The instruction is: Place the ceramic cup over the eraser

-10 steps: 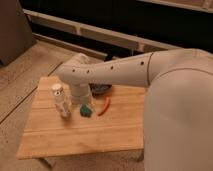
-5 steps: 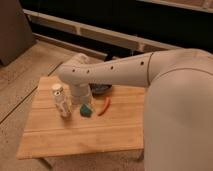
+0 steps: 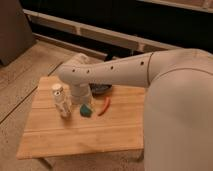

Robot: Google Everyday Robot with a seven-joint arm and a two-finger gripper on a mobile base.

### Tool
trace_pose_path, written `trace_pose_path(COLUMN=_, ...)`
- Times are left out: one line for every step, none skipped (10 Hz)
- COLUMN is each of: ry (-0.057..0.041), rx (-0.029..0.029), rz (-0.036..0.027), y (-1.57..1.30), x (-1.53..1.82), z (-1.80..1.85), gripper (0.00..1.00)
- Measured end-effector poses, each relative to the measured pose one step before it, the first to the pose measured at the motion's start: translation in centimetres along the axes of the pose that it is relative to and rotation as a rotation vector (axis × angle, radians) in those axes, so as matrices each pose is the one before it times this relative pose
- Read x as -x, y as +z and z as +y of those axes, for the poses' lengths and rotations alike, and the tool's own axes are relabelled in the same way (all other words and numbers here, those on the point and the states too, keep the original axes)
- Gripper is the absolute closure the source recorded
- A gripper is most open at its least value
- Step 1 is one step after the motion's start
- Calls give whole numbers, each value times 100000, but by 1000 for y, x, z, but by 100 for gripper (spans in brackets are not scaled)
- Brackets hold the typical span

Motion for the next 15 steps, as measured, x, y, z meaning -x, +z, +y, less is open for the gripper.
trace_pose_path(ry=8, rx=2, rz=-2, y=0, x=2, z=-1, gripper=35)
trace_pose_path(ry=1, rx=-3, rz=2, y=0, x=-1, z=-1, gripper=35)
trace_pose_path(ry=-7, rx=0, rz=3, y=2, x=-1, z=2, gripper=35)
trace_pose_path(ry=4, rx=1, rz=4, y=0, x=-1, z=1, gripper=35)
trace_pose_path(ry=-4, rx=-2, rz=-6, y=-1, x=1, z=-1, gripper=35)
trace_pose_path(ry=6, rx=-1, rz=-3, y=-2, x=0, z=-3, gripper=35)
trace_pose_path(ry=-4, rx=4, rz=4, y=2, x=0, z=3, gripper=35)
trace_pose_path(ry=-1, rx=-3, rz=7, y=4, x=-1, z=-1, gripper=35)
trace_pose_path(ry=1, rx=5, rz=-8, y=-5, x=2, z=2, gripper=35)
trace_pose_path(ry=94, rx=112, rz=48, y=-25, x=20, z=28, gripper=35)
trace_pose_path(ry=353, rx=119, rz=531, y=16, x=-66, z=41, gripper=35)
trace_pose_path(ry=2431, rx=109, rz=1519, y=-3, x=-342, z=118, gripper=35)
trace_pose_path(ry=4200, rx=-1652, rz=2823, y=-351, x=-1032, z=515, gripper=35)
trace_pose_path(ry=2113, rx=-1813, rz=122, y=-662, x=-380, z=332, gripper=35)
trace_pose_path(ry=1581, rx=-2418, rz=-1523, y=-931, x=-85, z=480, gripper=35)
